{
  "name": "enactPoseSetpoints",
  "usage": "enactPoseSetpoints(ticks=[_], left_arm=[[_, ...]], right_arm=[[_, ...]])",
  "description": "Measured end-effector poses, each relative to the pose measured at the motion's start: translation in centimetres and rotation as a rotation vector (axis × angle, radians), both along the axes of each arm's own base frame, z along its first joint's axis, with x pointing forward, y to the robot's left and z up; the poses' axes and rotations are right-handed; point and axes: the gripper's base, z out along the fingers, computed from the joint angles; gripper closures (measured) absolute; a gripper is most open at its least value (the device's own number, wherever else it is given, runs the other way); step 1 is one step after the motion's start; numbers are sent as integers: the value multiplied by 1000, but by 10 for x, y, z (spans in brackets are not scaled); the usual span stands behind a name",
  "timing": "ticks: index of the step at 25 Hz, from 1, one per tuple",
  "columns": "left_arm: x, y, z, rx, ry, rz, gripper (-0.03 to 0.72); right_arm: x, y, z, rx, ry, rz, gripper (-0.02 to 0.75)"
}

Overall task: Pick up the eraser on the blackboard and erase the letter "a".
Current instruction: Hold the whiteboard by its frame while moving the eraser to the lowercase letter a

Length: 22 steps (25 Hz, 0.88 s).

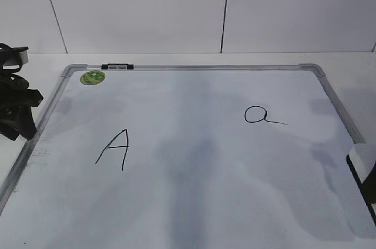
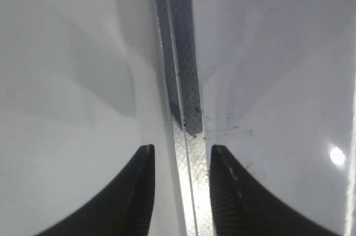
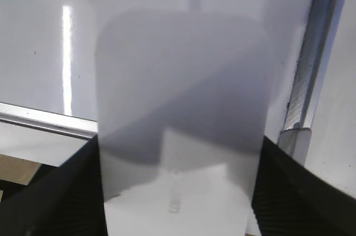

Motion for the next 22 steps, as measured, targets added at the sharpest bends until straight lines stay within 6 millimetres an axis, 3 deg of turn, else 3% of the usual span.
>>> enactPoseSetpoints(ticks=[11,22], left_arm=[[3,0,-18,-1,44,2,454],[4,-1,-18,-11,47,15,657]], right_arm=[[0,0,0,0,0,0,167],[0,0,0,0,1,2,167]])
